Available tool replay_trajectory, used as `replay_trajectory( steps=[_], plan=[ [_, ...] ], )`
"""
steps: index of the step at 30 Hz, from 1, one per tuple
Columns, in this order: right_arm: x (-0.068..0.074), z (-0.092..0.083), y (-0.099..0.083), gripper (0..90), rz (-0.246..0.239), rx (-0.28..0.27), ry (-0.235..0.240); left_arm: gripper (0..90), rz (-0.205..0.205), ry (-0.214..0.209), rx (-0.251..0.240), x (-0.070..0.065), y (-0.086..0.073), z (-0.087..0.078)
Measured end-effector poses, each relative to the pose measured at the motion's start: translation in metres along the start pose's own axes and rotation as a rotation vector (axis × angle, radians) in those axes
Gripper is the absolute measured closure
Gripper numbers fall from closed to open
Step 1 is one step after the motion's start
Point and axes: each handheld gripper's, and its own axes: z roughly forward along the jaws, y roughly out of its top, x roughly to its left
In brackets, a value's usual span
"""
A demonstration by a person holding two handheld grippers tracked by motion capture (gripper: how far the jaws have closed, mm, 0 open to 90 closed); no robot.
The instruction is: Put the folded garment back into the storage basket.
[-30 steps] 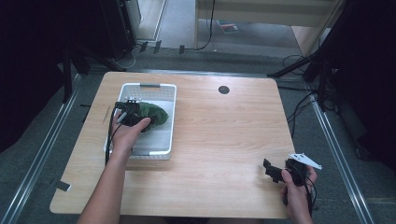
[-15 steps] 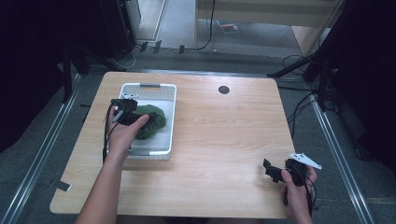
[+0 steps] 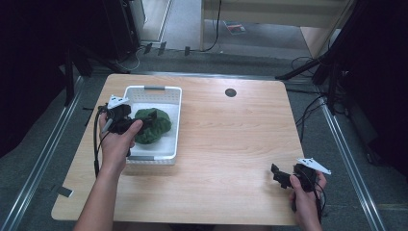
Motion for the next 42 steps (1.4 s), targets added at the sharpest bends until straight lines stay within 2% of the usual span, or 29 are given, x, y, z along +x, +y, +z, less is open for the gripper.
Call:
replay_trajectory(
  steps=[4, 11, 20, 29, 32, 40, 42],
  plan=[
    [0.0, 0.0, 0.0, 1.3, -0.001, 0.001, -0.001, 0.0, -0.006, -0.027, -0.047, 0.005, -0.001, -0.014],
    [0.0, 0.0, 0.0, 1.3, 0.001, 0.0, -0.002, 0.0, 0.004, -0.028, -0.107, 0.014, -0.005, -0.036],
    [0.0, 0.0, 0.0, 1.3, 0.0, 0.0, -0.003, 0.0, -0.02, -0.009, -0.139, 0.035, -0.02, -0.061],
    [0.0, 0.0, 0.0, 1.3, -0.001, 0.0, -0.005, 0.0, -0.066, 0.008, -0.16, 0.058, -0.045, -0.08],
    [0.0, 0.0, 0.0, 1.3, 0.001, 0.0, -0.006, 0.0, -0.086, 0.023, -0.166, 0.065, -0.056, -0.086],
    [0.0, 0.0, 0.0, 1.3, 0.001, 0.0, -0.005, 0.0, -0.106, 0.073, -0.177, 0.086, -0.087, -0.1],
    [0.0, 0.0, 0.0, 1.3, 0.004, -0.001, -0.006, 0.0, -0.122, 0.072, -0.181, 0.091, -0.094, -0.103]
  ],
)
